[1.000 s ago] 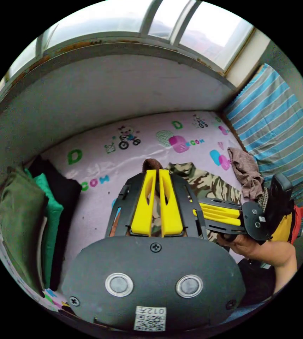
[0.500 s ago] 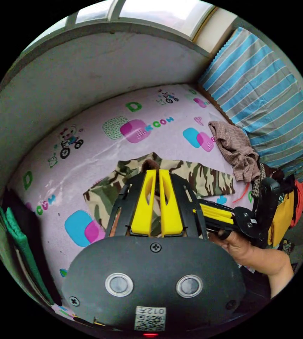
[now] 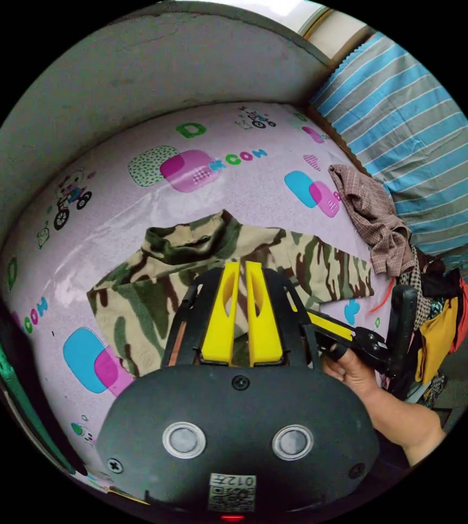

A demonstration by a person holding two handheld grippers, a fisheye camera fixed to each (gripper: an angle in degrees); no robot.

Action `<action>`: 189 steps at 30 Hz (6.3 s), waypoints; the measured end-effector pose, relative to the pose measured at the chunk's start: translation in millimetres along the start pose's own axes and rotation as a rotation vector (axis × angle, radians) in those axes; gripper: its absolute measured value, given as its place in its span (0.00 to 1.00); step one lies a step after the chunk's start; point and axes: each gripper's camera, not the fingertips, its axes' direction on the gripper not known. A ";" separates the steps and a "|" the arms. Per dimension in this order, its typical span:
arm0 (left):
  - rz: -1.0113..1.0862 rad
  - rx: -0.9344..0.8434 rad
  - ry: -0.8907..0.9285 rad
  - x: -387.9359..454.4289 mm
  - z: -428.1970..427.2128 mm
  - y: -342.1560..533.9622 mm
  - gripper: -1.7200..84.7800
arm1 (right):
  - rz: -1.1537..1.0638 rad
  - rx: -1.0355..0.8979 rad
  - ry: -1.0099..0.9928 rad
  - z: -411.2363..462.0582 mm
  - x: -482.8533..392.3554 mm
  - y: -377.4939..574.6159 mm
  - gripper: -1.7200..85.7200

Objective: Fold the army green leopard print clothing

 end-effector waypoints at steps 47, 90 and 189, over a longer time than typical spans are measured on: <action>-0.001 -0.161 -0.237 -8.8 88.7 78.9 0.02 | -0.168 -0.145 0.386 -5.3 -24.5 -37.6 0.01; 0.749 0.104 -0.038 440.7 202.6 101.3 0.12 | 0.289 0.020 0.230 -259.3 262.6 30.4 0.01; -0.135 0.017 -0.264 -142.2 92.9 67.5 0.02 | -0.260 -0.074 0.553 33.0 -88.5 -78.5 0.01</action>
